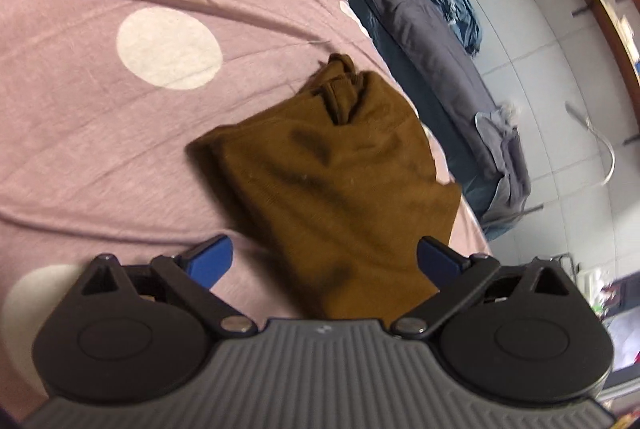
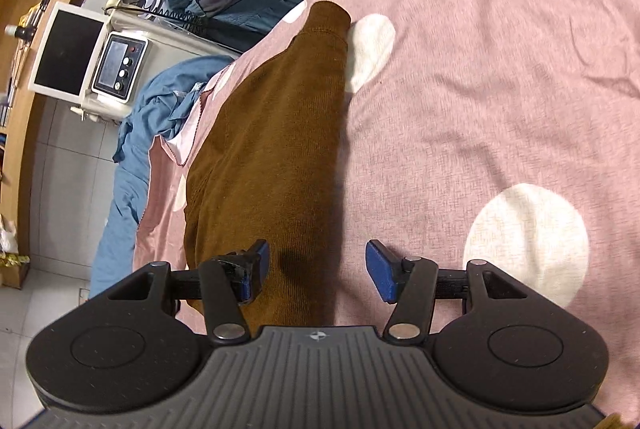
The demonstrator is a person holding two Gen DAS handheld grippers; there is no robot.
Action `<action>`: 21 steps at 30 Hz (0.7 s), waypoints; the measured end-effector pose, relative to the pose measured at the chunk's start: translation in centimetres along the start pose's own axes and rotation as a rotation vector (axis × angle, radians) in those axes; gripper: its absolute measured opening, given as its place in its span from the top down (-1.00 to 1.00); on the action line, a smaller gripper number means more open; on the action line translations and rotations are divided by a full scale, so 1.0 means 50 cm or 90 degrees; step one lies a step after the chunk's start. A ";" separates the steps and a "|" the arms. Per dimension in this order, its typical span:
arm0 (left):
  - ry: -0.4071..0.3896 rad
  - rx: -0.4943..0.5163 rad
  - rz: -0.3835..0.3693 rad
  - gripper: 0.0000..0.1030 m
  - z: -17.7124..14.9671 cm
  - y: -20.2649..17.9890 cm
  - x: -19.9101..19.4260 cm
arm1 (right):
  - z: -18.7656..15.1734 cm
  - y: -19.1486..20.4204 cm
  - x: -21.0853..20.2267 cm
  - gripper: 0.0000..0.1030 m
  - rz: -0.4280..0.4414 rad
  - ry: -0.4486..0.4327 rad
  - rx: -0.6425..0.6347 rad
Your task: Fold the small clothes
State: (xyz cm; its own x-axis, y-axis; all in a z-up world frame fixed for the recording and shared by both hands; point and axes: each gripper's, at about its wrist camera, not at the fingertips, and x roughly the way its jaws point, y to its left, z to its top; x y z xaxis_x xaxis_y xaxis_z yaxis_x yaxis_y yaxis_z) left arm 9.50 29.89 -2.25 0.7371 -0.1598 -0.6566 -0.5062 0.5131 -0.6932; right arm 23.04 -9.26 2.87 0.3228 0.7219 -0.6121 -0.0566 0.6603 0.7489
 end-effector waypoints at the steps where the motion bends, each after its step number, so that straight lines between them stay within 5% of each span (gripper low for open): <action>1: -0.008 0.000 0.006 -0.95 0.005 0.000 0.005 | 0.002 0.001 0.004 -0.76 0.000 0.001 0.000; 6: -0.057 0.006 0.040 -0.95 0.035 0.003 -0.001 | 0.020 0.011 0.020 -0.76 0.010 -0.005 -0.011; 21: -0.043 0.019 0.000 -0.99 0.059 0.001 0.039 | 0.064 0.011 0.089 -0.76 0.041 -0.017 0.010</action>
State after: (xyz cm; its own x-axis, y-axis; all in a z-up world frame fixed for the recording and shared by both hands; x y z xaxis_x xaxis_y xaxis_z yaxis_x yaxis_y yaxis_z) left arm 12.26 32.07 -2.69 0.7657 -0.1033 -0.6348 -0.4935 0.5387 -0.6828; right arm 27.46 -6.34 1.39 0.3435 0.7572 -0.5556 -0.0637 0.6090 0.7906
